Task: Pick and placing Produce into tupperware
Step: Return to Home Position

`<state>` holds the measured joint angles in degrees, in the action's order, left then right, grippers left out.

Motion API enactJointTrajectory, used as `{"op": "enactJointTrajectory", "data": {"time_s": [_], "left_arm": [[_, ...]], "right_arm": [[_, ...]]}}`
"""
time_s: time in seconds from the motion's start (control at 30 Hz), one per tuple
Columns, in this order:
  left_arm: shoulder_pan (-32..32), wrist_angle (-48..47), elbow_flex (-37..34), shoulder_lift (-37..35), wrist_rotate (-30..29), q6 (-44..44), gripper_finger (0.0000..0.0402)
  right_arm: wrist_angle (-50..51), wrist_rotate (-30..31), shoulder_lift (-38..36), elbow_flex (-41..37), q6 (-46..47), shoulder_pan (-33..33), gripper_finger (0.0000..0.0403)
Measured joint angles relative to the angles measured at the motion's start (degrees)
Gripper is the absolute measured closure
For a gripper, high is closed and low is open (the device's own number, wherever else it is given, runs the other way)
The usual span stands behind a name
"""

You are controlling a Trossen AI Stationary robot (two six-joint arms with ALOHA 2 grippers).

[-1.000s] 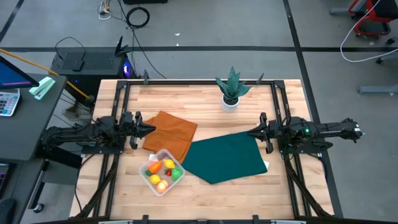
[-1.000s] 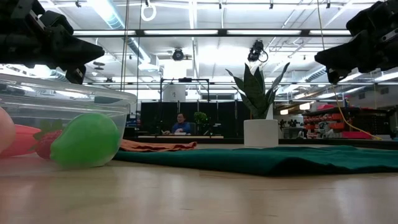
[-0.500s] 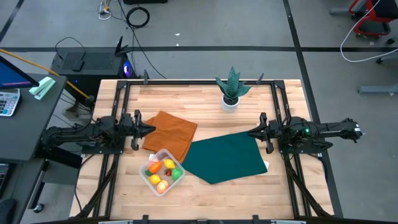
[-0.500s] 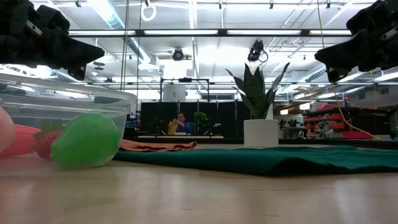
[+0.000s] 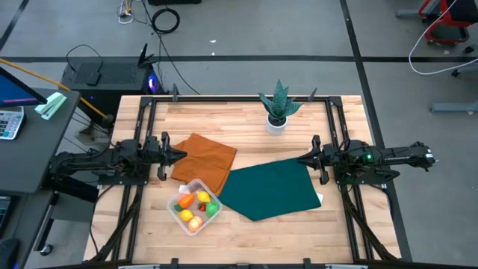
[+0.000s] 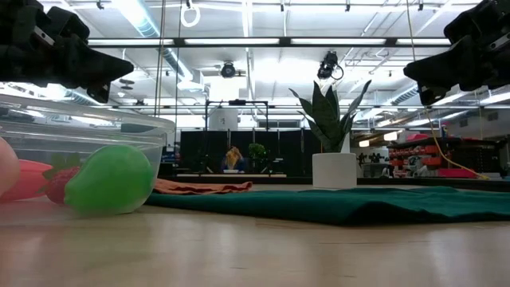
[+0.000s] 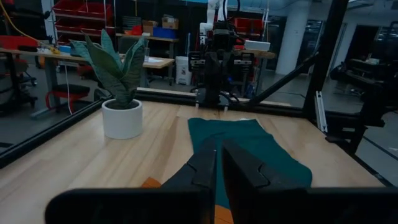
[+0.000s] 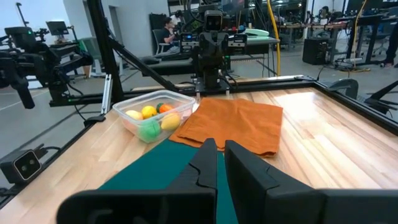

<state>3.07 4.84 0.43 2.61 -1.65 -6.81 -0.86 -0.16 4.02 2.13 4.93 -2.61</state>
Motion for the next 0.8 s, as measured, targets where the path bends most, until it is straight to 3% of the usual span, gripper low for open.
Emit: {"op": "enactJointTrajectory", "data": {"time_s": [0.8], "left_arm": [[0.0, 0.0, 0.0, 0.0, 0.0, 0.0, 0.0365]], "right_arm": [[0.0, 0.0, 0.0, 0.0, 0.0, 0.0, 0.0402]]}}
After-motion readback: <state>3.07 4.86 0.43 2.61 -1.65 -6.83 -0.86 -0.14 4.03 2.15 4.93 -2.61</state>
